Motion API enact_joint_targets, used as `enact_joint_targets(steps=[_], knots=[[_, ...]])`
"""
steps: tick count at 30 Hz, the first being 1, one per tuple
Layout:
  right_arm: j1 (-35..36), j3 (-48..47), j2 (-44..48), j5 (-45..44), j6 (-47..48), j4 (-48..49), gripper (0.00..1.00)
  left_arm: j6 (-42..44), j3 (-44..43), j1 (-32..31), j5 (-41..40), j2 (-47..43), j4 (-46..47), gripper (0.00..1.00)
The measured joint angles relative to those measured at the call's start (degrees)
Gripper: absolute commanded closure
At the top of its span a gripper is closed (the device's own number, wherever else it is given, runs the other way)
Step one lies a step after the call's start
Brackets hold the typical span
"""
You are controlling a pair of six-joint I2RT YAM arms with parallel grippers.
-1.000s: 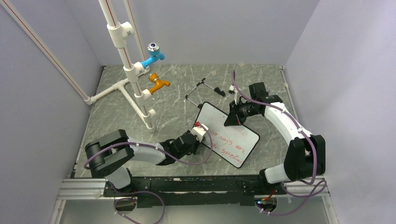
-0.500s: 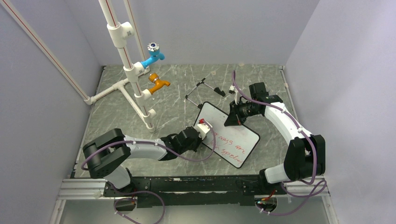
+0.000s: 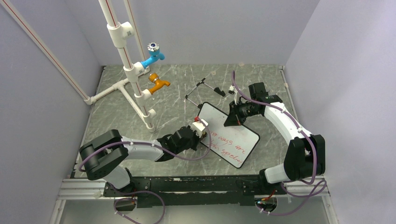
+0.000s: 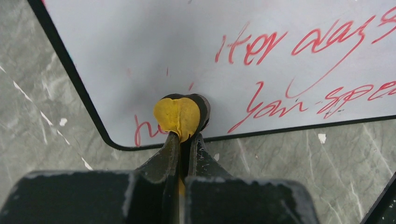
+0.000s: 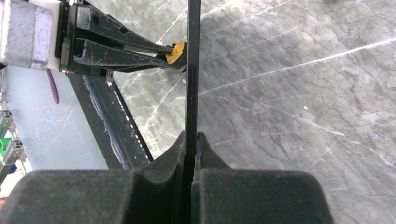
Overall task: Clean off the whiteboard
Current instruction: Erase the center of the board with the whiteboard.
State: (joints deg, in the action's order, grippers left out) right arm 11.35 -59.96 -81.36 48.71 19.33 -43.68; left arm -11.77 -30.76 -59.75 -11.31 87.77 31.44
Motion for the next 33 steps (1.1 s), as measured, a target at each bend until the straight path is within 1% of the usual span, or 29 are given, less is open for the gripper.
enact_joint_targets(steps=[5, 8, 11, 14, 21, 27, 33], knots=[[0.2, 0.0, -0.1, 0.1, 0.0, 0.0, 1.00, -2.4, 3.6, 0.0, -0.5, 1.0, 4.2, 1.00], [0.2, 0.0, -0.1, 0.0, 0.0, -0.1, 1.00, -2.9, 3.8, -0.1, -0.6, 2.1, 6.1, 1.00], [0.2, 0.0, -0.1, 0.0, 0.0, -0.1, 1.00, -2.8, 3.6, -0.3, -0.9, 2.2, 5.9, 1.00], [0.1, 0.0, -0.2, 0.1, 0.0, -0.1, 1.00, -2.2, 1.9, -1.0, -2.1, 2.2, 3.3, 1.00], [-0.3, 0.0, -0.3, 0.1, 0.0, -0.1, 1.00, 1.7, -7.0, -3.9, -6.1, 2.6, -9.4, 1.00], [-0.8, 0.0, -0.3, 0.0, 0.0, 0.0, 1.00, 3.9, -12.4, -5.6, -7.9, 4.1, -13.0, 1.00], [-0.8, 0.0, -0.3, 0.1, 0.0, 0.0, 1.00, 5.8, -13.6, -6.3, -10.8, 4.0, -13.1, 1.00]])
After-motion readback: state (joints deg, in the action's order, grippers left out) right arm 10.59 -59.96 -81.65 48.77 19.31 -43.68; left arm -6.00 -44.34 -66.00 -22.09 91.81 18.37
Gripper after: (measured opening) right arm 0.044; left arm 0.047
